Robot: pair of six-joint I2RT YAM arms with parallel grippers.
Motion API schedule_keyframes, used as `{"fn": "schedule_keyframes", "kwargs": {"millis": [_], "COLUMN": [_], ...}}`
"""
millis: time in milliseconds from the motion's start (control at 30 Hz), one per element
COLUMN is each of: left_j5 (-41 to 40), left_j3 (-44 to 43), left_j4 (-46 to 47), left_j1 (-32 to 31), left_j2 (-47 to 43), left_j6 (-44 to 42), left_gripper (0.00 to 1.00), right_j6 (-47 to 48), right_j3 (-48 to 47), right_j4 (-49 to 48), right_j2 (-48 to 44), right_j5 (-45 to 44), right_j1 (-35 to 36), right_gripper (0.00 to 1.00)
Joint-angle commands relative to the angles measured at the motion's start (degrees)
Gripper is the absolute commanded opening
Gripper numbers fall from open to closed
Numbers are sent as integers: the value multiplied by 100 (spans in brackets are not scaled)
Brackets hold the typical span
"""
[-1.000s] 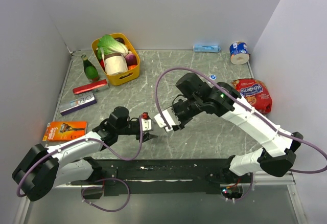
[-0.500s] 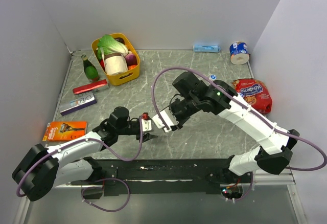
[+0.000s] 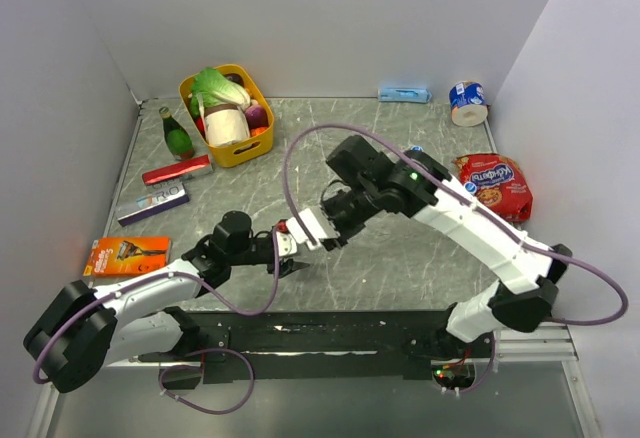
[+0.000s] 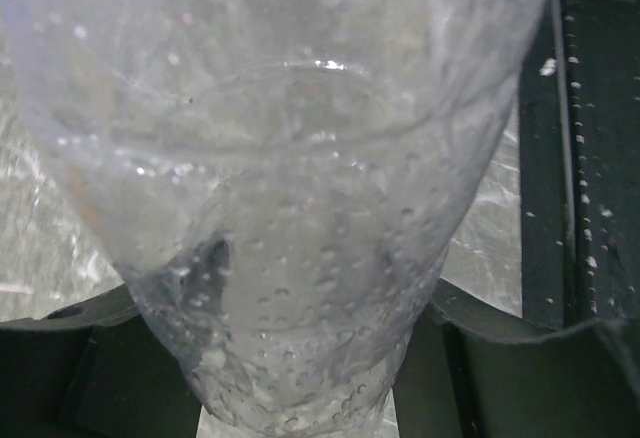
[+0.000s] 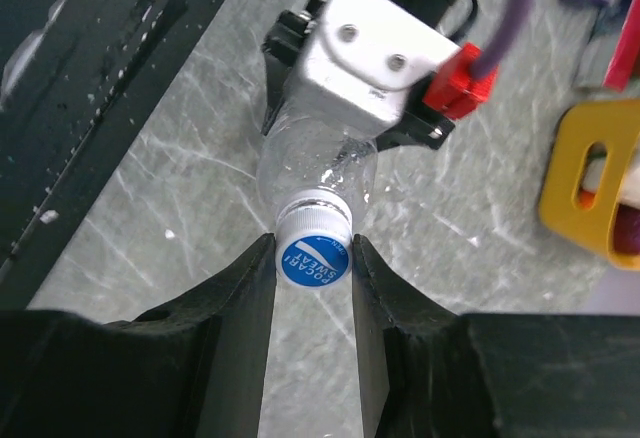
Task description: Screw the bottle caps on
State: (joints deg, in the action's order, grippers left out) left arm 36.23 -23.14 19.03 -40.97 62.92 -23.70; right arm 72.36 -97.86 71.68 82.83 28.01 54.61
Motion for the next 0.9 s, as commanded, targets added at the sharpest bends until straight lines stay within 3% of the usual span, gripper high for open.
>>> {"fn": "schedule_keyframes", "kwargs": {"millis": [0,167,333,567,867], "left_j5": [-519,-1738,-2348,-2752,-3561], "left_j3": [-16,160,90,-138,-226], "left_j4": [1794,2623,2791,2493,2536], "left_j1": [-34,-60,-157,-306,-412], "left_j2": [-139,-139,-95,150,274], "left_j6": [786,1780,2527,2643,2467], "left_gripper": [1,1,1,1,1], "right_j6": [-1397,-3147,-4597,-5565,-6075], "right_j3": [-608,-1199,-1499,-1630,-1526], "right_j4": [645,733,848,1006,1129], "right_j2": [786,1480,1991,2316,2431], "right_j5": [81,494,741,521,329], "right_j1": [-29,-581,-996,-1005,-1067], "right_gripper": [22,21,20,17,23]}}
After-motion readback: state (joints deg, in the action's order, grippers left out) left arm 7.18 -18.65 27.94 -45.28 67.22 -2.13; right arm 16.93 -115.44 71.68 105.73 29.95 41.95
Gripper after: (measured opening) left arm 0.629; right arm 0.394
